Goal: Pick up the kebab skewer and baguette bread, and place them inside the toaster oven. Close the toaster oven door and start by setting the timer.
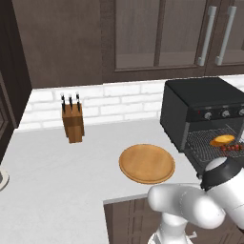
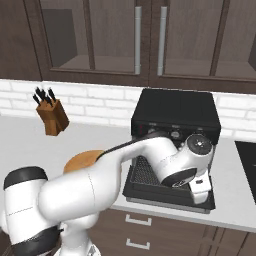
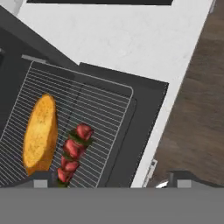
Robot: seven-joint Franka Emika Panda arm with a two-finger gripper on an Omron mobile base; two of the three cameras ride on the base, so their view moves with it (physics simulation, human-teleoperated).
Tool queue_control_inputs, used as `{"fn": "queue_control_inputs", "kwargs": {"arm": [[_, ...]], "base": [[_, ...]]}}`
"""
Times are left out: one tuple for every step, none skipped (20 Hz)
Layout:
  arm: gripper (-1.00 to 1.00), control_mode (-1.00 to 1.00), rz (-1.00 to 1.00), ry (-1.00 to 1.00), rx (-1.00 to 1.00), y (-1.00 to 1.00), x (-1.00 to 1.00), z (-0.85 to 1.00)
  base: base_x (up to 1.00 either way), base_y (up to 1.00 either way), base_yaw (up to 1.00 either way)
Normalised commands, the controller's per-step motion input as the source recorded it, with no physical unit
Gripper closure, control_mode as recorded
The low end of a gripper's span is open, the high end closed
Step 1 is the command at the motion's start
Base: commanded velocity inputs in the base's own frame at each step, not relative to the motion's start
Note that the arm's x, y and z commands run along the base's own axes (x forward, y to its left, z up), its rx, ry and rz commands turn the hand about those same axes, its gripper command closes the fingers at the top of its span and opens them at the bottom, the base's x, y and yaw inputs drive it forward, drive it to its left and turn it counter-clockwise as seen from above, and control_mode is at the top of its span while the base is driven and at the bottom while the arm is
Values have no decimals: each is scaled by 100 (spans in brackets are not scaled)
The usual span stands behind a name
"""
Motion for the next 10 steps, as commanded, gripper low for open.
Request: {"fn": "queue_control_inputs", "kwargs": {"arm": [[-100,-100,37,-7,-11,0,-21,9],[-100,-100,38,-6,-13,0,-24,6],[-100,-100,39,-7,-12,0,-26,3],[-100,-100,37,-11,-12,0,-24,0],[-100,-100,36,-10,-13,0,-24,0],[-100,-100,35,-11,-14,0,-30,0],[-100,-100,35,-13,-19,7,-29,-2],[-100,-100,37,-13,-19,6,-27,-6],[-100,-100,38,-13,-19,5,-24,-6],[-100,-100,39,-14,-19,3,-23,-6]], "base": [[0,0,0],[0,0,0],[0,0,0],[0,0,0],[0,0,0],[0,0,0],[0,0,0],[0,0,0],[0,0,0],[0,0,0]]}}
